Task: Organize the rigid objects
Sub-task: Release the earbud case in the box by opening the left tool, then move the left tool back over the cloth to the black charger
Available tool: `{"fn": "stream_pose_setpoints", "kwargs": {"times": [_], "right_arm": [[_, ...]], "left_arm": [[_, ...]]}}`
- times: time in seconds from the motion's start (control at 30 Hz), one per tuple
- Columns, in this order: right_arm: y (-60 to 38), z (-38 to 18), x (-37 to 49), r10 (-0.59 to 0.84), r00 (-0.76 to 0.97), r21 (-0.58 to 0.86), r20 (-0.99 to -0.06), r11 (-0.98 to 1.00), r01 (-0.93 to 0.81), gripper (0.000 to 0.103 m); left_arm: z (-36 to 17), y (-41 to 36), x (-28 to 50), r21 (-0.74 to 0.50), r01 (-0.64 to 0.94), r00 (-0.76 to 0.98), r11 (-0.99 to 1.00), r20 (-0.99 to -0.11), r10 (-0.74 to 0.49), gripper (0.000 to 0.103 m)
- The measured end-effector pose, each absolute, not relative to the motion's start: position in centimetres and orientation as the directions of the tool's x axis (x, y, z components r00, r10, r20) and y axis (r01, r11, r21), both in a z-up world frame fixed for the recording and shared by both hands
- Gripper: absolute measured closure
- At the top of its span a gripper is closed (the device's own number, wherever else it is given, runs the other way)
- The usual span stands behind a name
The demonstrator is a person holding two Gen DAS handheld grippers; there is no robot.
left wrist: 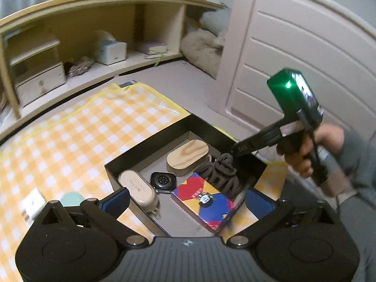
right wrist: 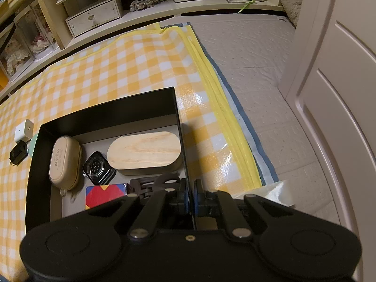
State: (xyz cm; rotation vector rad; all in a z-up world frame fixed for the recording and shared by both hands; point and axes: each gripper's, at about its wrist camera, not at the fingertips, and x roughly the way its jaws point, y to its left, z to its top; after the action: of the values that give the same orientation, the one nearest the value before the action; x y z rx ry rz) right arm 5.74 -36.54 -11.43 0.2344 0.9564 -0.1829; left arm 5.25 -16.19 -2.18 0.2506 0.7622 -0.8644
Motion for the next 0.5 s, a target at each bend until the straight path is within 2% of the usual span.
{"fn": "stream_pose_setpoints", "kwargs": {"times": [0.5], "right_arm": [[-36.5, -11.6, 5.6, -0.062, 0.559, 0.104, -0.827, 0.96, 0.261, 0.097]], "left_arm": [[-1.3, -14.4, 2.1, -0.21, 0.634, 0.468, 0.744, -0.661, -0.586, 0.0]]}}
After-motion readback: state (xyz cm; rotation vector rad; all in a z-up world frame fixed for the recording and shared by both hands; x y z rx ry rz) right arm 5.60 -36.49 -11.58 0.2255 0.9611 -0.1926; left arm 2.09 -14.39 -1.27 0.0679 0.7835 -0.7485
